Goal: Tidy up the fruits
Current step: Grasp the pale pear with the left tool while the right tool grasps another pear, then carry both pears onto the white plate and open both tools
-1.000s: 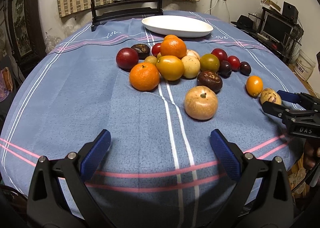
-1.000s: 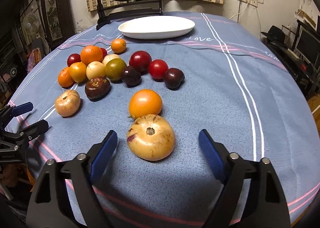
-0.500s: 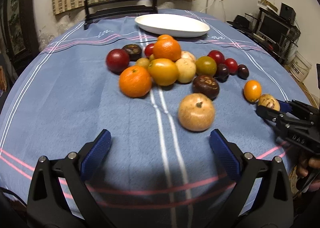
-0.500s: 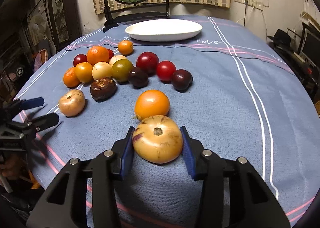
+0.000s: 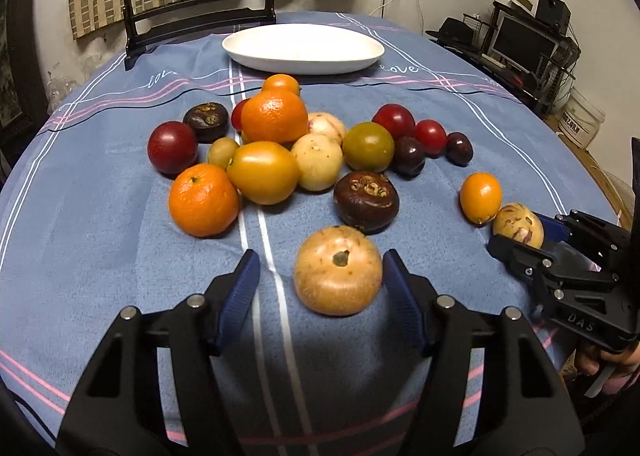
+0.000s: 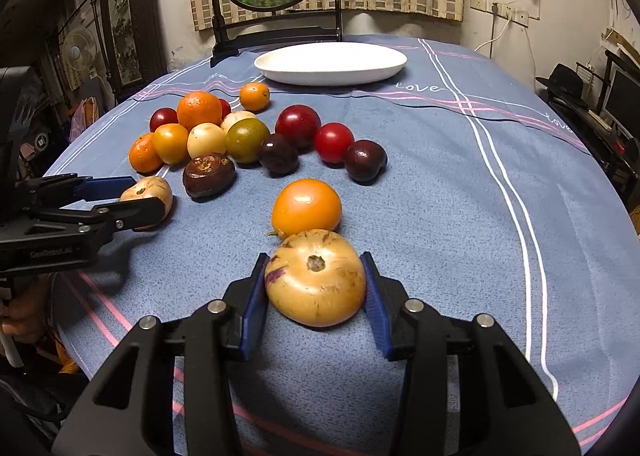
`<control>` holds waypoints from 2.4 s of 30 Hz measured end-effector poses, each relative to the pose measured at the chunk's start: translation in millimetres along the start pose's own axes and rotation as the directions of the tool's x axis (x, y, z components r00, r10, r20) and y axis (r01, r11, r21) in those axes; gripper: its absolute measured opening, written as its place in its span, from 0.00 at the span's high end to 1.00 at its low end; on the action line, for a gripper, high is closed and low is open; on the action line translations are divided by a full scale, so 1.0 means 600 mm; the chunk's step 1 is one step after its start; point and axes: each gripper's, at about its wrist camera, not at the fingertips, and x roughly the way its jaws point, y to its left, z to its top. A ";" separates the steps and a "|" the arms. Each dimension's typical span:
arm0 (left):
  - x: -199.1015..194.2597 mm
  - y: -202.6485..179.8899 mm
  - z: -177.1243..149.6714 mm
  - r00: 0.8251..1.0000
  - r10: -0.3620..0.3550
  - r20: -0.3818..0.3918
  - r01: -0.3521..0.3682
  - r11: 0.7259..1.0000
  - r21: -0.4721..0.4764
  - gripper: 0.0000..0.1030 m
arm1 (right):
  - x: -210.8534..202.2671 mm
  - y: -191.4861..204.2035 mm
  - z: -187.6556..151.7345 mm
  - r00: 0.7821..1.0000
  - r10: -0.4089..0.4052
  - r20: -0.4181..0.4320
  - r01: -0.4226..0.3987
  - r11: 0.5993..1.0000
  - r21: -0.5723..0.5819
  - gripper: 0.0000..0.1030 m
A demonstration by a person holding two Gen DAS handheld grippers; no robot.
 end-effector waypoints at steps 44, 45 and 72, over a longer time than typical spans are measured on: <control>-0.015 0.047 0.198 0.991 -0.073 0.109 0.070 0.997 0.027 0.58 | 0.025 -0.033 0.232 0.989 0.049 0.137 -0.049 0.999 -0.005 0.56; 0.000 0.051 0.224 0.991 -0.061 0.120 0.058 0.998 0.031 0.58 | 0.049 -0.037 0.256 0.989 0.038 0.142 -0.037 0.999 -0.005 0.56; 0.320 0.087 0.407 0.985 0.092 -0.149 -0.083 0.995 0.063 0.57 | 0.347 -0.086 0.397 0.990 -0.034 -0.138 0.031 0.999 -0.020 0.56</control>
